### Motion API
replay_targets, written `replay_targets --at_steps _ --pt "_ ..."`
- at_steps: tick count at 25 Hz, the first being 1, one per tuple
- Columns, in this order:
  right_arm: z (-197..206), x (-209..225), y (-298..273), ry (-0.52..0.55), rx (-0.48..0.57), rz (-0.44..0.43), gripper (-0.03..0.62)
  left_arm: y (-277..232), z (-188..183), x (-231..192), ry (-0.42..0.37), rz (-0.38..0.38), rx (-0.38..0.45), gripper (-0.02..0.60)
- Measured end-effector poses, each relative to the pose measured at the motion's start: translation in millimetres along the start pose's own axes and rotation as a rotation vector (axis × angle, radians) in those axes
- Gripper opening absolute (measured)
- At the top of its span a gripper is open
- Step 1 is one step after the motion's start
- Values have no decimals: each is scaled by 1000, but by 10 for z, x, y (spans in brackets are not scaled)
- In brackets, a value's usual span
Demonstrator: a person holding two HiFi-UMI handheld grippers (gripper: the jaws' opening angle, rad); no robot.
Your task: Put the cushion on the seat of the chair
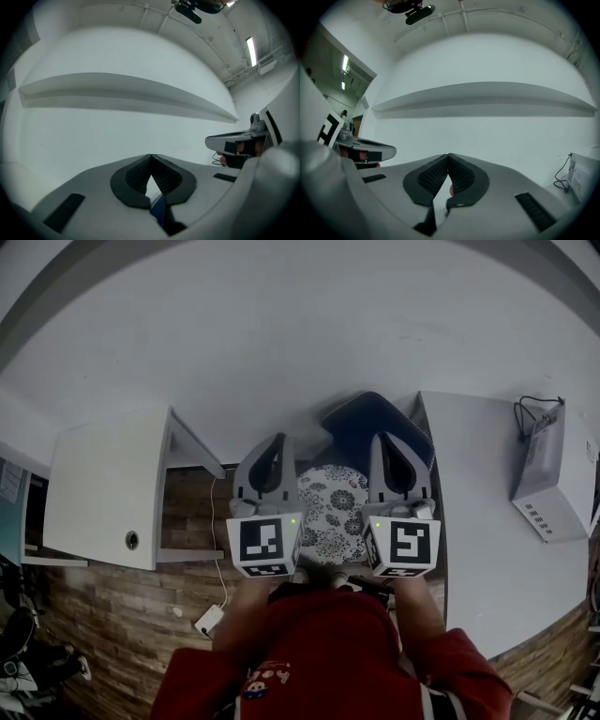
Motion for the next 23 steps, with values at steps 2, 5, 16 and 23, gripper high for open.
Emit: replay_targets --at_steps 2,5,16,23 --pt "9 -9 13 -1 -9 4 28 11 -7 9 -2 5 7 28" --pt "31 -9 31 3 -29 6 28 35 4 20 -3 4 4 28" --pt "145 139 101 6 -82 34 28 6 78 142 -6 7 -20 28" --pt "176 285 91 8 -82 38 28 -70 54 196 -5 7 -12 28"
Point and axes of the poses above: the fingertips, and each gripper's own axes: y backward along the fingers, x to its right, z out of its underside, the point moved 10 cm from there along y, backward along the fingers, and after that the axes turned 4 degrees about y, right-handed, at the moved point
